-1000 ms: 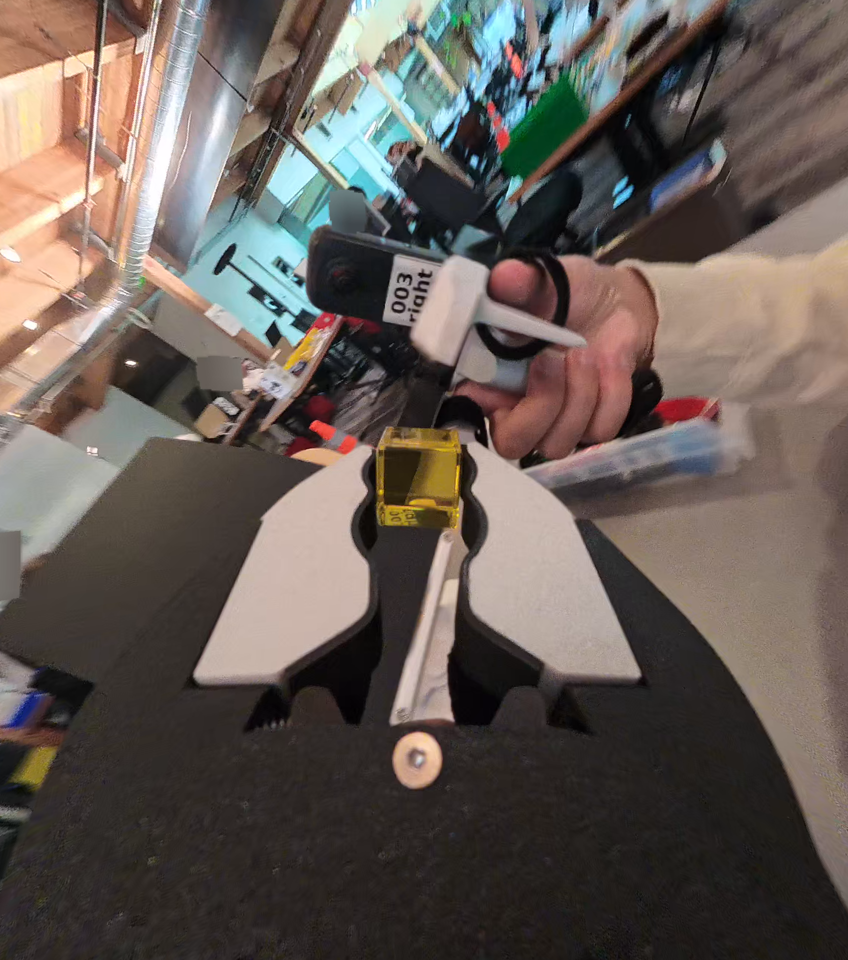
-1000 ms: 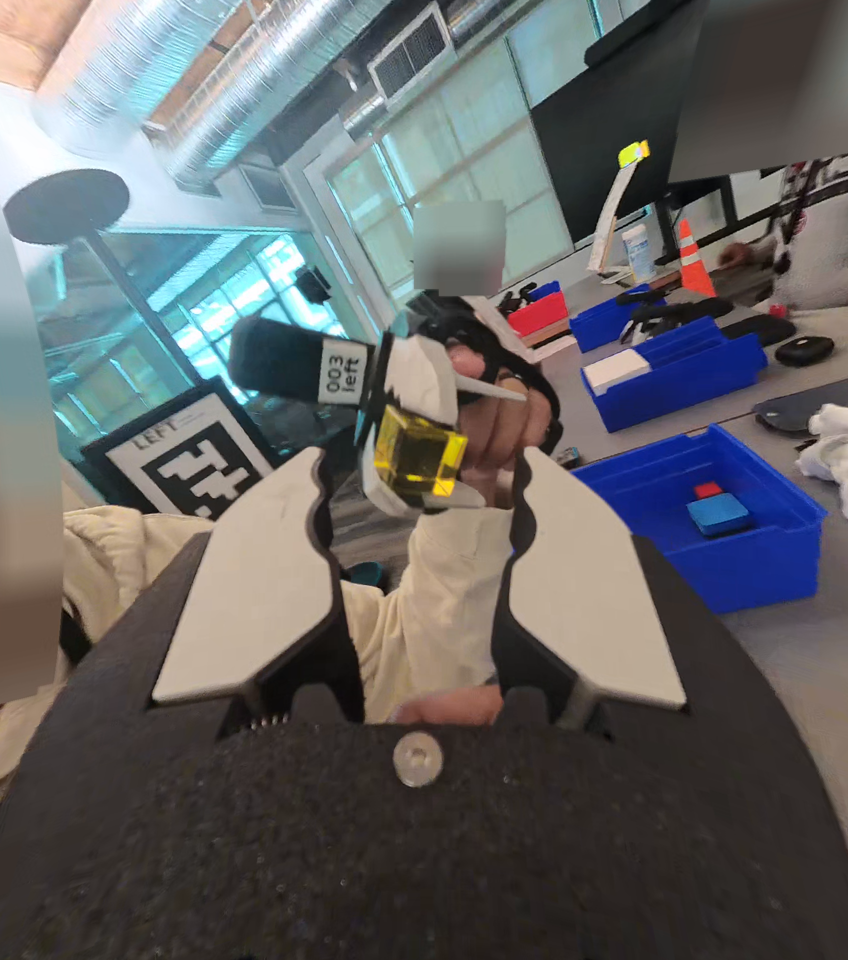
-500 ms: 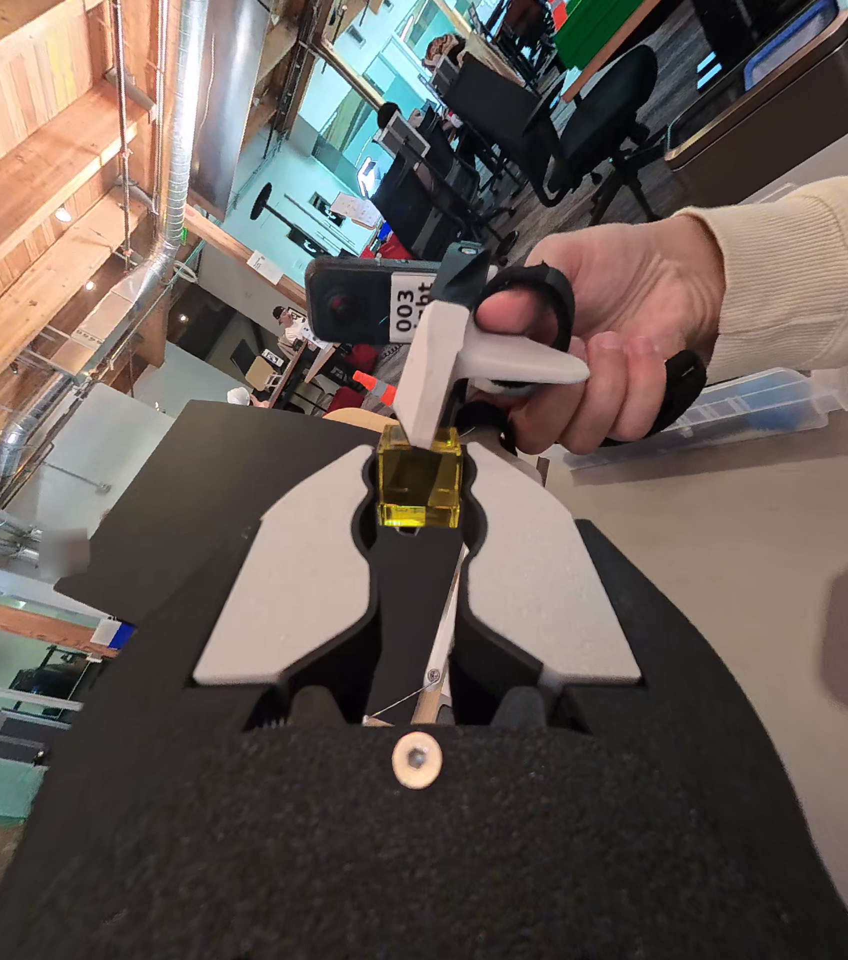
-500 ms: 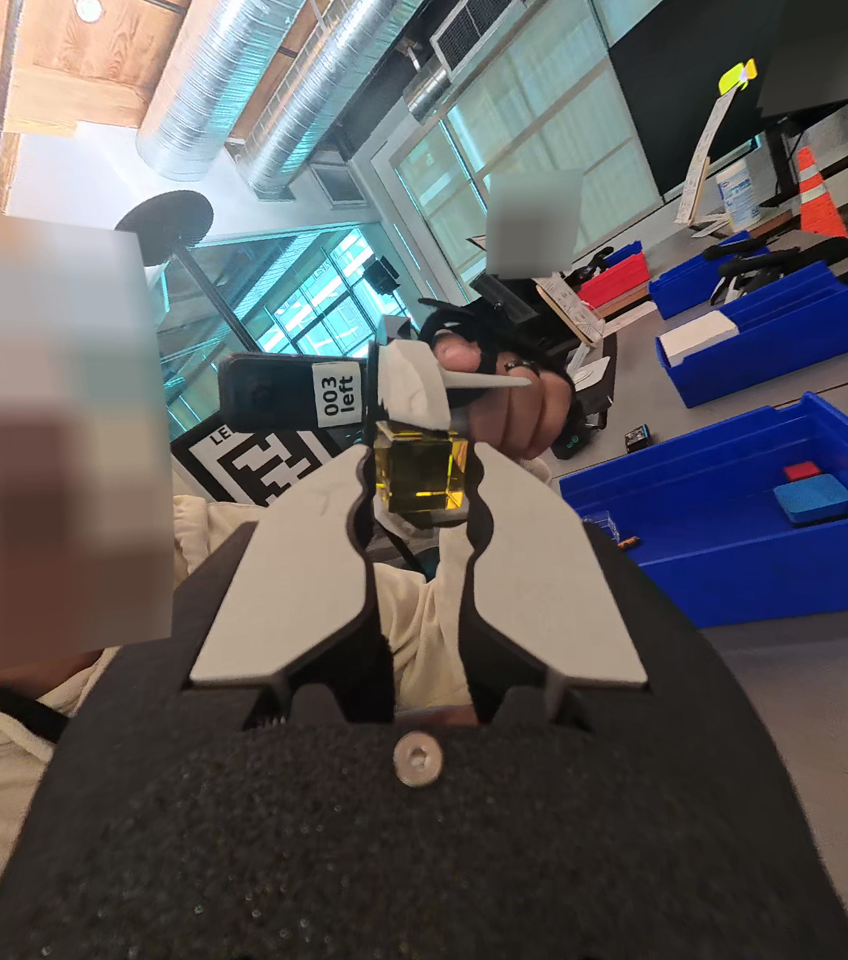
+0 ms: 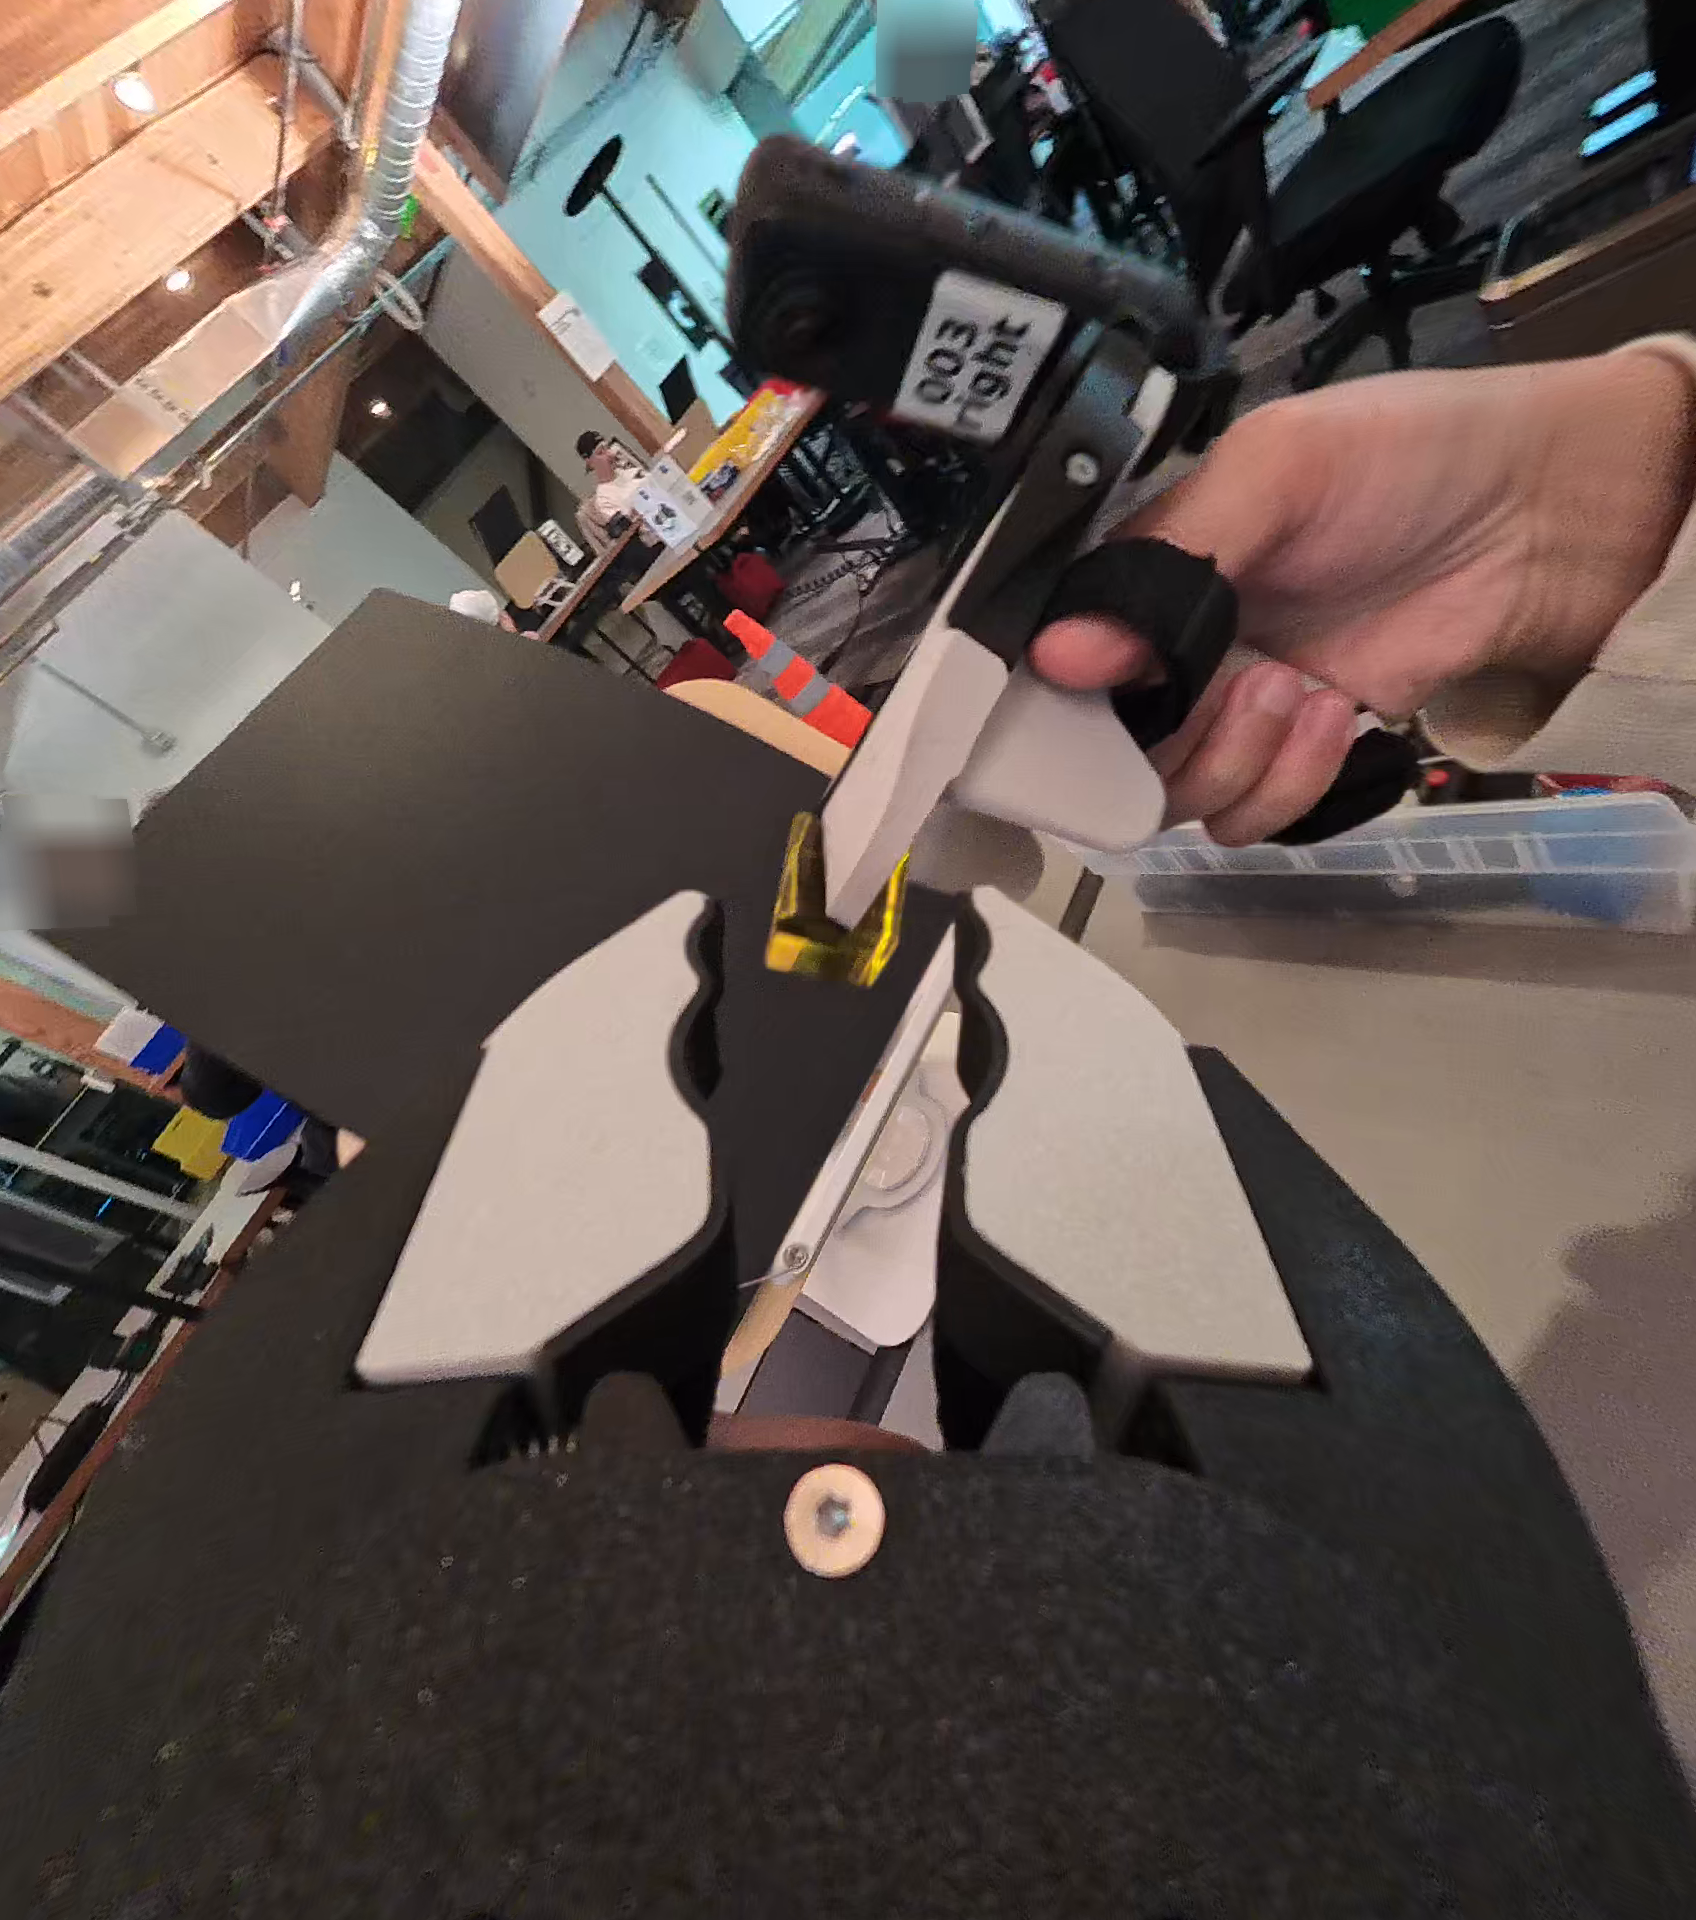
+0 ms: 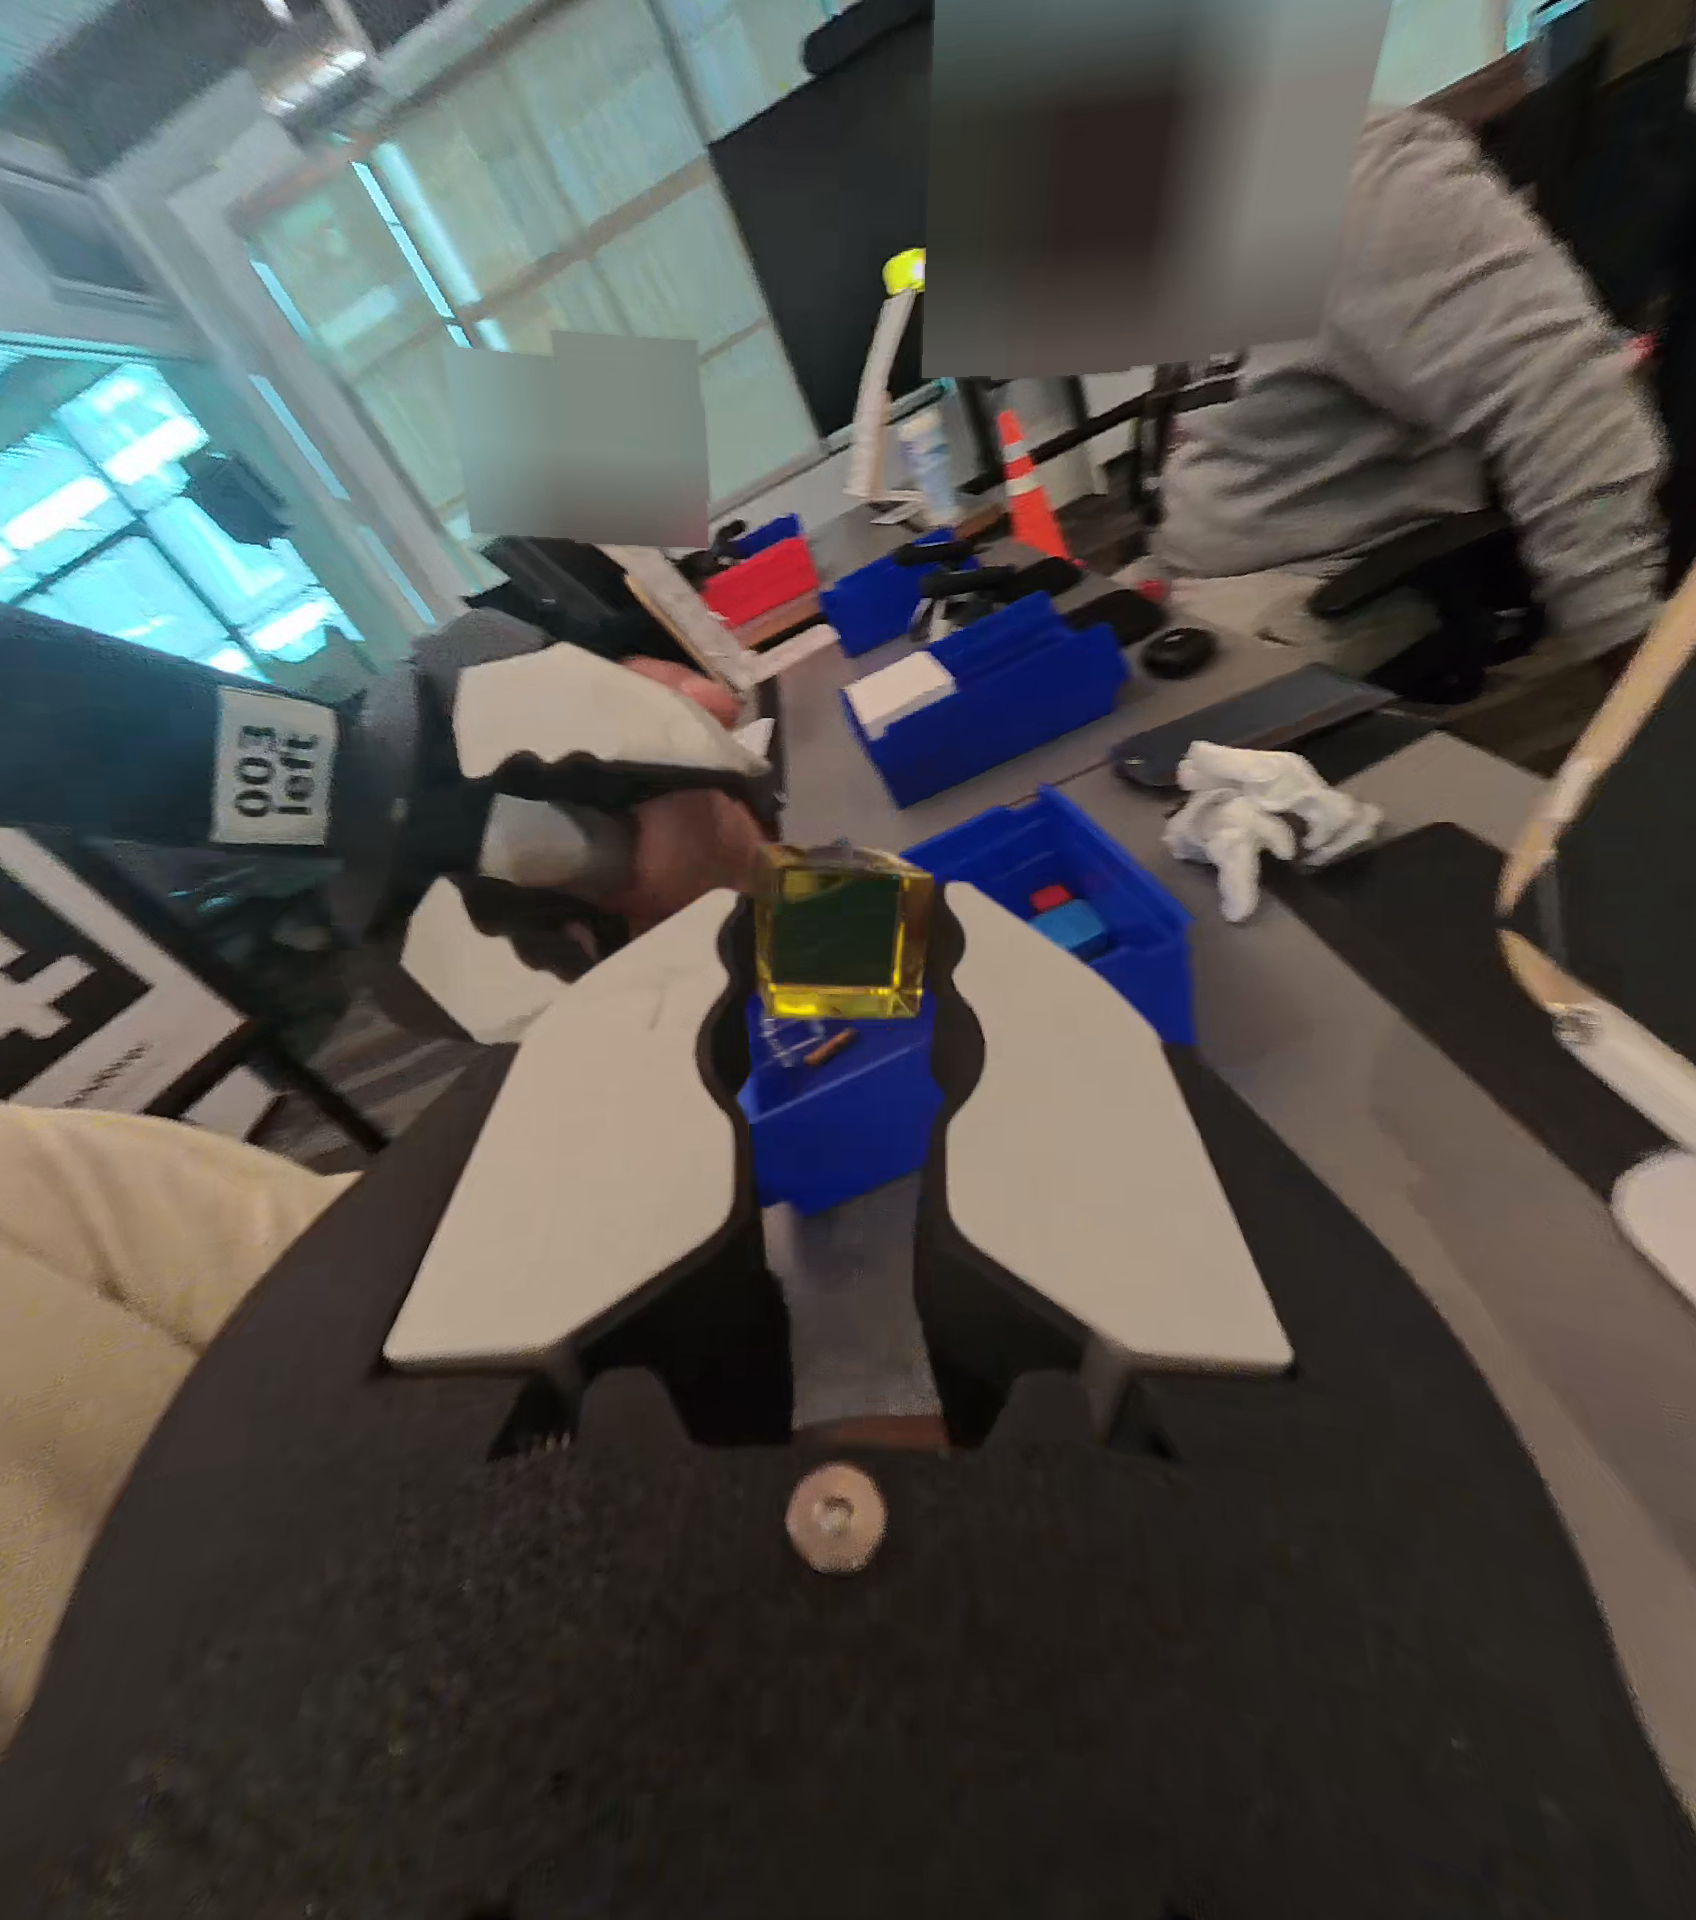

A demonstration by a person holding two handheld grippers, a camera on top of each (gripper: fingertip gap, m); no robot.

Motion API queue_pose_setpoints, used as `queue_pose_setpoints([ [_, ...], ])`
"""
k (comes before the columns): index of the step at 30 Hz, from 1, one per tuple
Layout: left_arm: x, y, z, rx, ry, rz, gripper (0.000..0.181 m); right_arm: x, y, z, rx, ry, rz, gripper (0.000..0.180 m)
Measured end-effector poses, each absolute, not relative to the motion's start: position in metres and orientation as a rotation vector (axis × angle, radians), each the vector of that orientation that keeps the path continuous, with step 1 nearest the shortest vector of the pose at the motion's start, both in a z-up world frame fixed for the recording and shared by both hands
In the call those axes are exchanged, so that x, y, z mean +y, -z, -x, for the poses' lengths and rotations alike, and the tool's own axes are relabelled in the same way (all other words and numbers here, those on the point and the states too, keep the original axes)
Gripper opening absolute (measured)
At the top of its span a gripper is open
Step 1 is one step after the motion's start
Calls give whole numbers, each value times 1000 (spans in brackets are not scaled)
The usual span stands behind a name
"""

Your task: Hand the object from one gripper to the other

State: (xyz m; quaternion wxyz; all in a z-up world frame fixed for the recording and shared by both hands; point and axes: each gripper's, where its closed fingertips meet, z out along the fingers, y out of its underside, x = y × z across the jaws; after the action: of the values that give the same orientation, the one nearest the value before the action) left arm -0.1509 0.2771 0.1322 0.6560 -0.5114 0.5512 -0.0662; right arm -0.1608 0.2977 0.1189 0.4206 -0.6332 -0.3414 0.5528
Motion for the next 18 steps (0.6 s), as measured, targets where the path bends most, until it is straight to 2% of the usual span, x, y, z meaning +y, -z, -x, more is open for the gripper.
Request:
queue_pose_setpoints([
  [6,288,-131,161,1162,268,1288,46,333,-112,115,-831,-646,1661,31],
  [11,306,-101,168,1107,418,1588,53,334,-95,36,-899,-53,1805,31],
  [18,316,-65,132,1156,426,1681,54,302,-5,-94,-978,168,2274,31],
])
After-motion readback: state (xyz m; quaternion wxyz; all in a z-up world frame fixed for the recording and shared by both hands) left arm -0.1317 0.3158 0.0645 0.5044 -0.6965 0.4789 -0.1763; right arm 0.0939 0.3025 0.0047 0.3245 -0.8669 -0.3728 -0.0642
